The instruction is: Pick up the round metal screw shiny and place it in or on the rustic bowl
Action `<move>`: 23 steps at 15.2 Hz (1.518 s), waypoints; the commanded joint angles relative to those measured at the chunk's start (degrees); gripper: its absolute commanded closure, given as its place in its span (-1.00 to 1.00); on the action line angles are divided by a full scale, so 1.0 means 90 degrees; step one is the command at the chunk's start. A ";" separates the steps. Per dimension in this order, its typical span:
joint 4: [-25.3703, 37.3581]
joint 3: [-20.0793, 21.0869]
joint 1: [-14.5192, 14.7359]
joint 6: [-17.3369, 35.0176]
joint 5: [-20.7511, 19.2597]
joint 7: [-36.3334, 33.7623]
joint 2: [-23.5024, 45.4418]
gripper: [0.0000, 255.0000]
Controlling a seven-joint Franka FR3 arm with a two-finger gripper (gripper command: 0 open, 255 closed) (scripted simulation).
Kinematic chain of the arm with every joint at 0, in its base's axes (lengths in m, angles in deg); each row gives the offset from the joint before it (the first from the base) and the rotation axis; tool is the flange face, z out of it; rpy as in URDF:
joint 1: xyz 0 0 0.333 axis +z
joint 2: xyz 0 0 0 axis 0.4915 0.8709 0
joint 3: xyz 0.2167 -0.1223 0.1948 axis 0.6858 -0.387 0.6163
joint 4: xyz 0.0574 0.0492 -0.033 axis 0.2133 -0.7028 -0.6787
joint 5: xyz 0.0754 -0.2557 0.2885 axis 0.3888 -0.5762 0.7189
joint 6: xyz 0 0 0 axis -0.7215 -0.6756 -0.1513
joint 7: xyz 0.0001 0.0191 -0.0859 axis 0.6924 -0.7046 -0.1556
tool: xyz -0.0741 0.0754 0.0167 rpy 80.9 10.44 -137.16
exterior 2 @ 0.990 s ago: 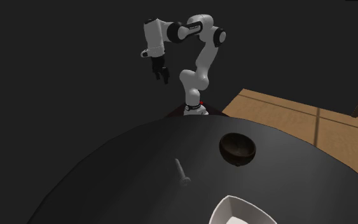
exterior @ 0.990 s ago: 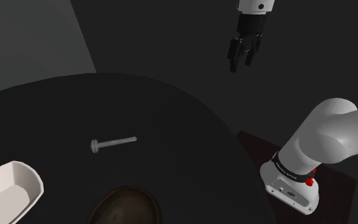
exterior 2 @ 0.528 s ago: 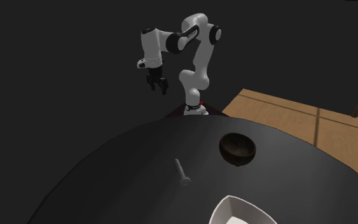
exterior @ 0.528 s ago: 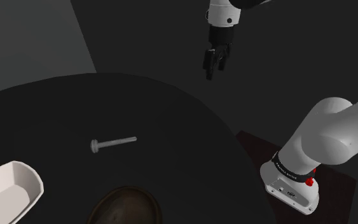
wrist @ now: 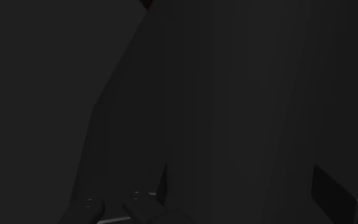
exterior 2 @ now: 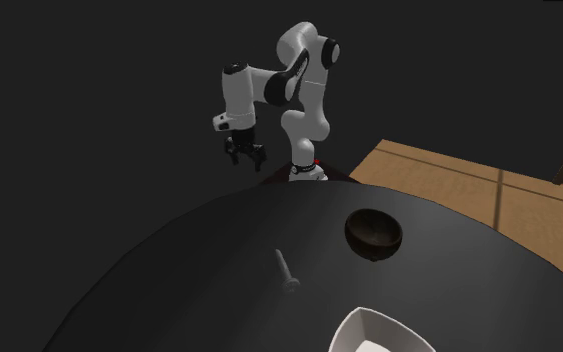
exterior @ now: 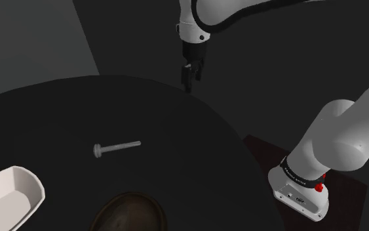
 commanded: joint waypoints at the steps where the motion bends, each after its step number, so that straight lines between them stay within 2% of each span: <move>1: 0.0205 0.0142 0.0107 0.0215 -0.0092 0.0101 0.0359 -1.00; 7: 0.0903 0.0561 0.0424 0.0763 -0.0510 0.0305 0.1471 -1.00; 13: 0.1694 0.0918 0.0809 0.1142 -0.1109 0.0426 0.2571 -1.00; 23: 0.3161 0.1265 0.1712 0.1449 -0.2290 0.0639 0.4346 -1.00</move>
